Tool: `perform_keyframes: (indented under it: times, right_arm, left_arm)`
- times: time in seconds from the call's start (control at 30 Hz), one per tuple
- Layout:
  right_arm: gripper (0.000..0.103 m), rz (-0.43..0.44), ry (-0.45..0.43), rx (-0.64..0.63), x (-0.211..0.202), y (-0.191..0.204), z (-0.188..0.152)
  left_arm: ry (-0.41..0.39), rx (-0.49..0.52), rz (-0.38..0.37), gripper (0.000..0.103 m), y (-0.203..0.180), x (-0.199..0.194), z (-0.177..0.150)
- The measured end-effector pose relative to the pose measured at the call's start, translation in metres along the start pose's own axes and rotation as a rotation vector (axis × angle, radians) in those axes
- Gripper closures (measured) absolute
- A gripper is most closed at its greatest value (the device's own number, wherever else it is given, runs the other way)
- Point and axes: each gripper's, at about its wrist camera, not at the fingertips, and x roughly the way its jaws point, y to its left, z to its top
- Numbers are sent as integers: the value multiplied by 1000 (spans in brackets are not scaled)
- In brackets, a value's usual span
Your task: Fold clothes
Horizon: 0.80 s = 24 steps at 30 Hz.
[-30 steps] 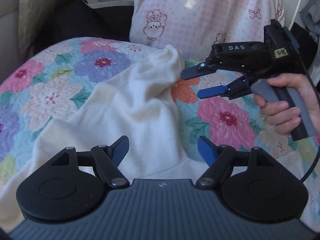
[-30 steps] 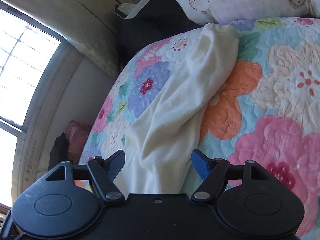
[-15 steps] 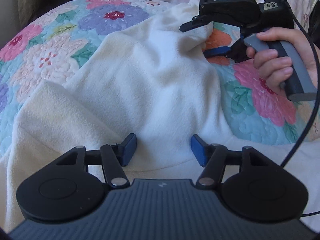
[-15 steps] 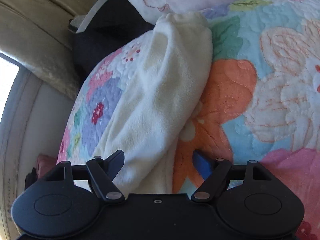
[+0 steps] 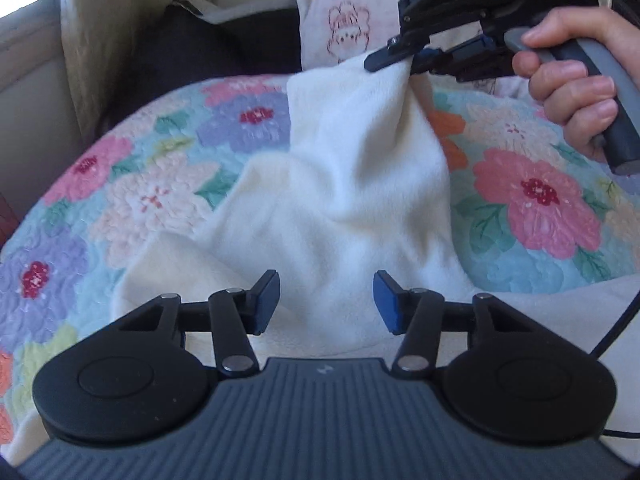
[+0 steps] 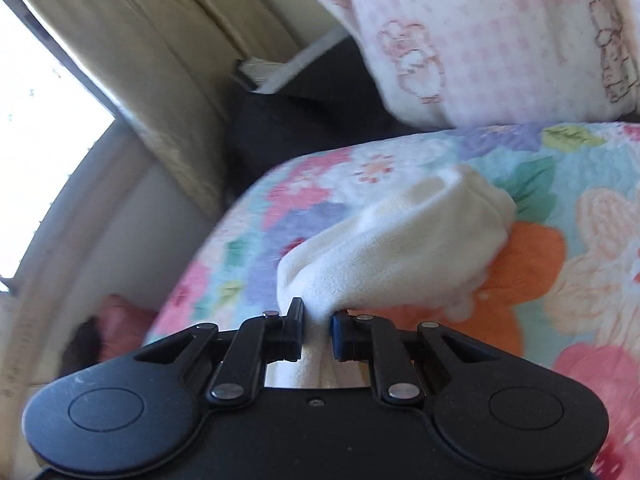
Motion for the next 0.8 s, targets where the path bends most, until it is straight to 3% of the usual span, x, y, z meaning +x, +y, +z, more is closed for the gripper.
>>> perform_keyframes:
  times: [0.1,0.17,0.23,0.33,0.43,0.57,0.63,0.67,0.73,0.8]
  right_arm:
    - [86,90,50,42,-11,27,-11]
    - [86,180,83,40,-24,51,-26]
    - [86,238,115,-27,-40,80,-45]
    - [86,316,154,-117,-73,118,-86]
    - [86,434,192,-213,-111,141,-139]
    - [85,336,224,-644,-132,174,-242]
    - [85,189,216,-796,-134,183,-288]
    - [85,170,198,-861,-138,185,-304]
    - [81,148,149,-964,-146,188,-331]
    - [73,147,127,-934,-151,183,-339]
  left_arm:
    - [-30,-31,58,52,44,-37,-2]
    - [-52,-75,57,52,81,-64,-4]
    - [-78,-148,75,52,115,-98,-10]
    - [-113,-222,259,52,189,-177,-34]
    - [-154,-240,269,47,198,-245,-71]
    - [-112,-408,200,47,218,-276,-132]
    - [-141,-362,305,48,212,-288,-156]
    - [-162,-316,340,47,206,-293,-166]
    - [-196,-295,339,47,199,-301,-180]
    - [-199,-345,253,47,202,-300,-188]
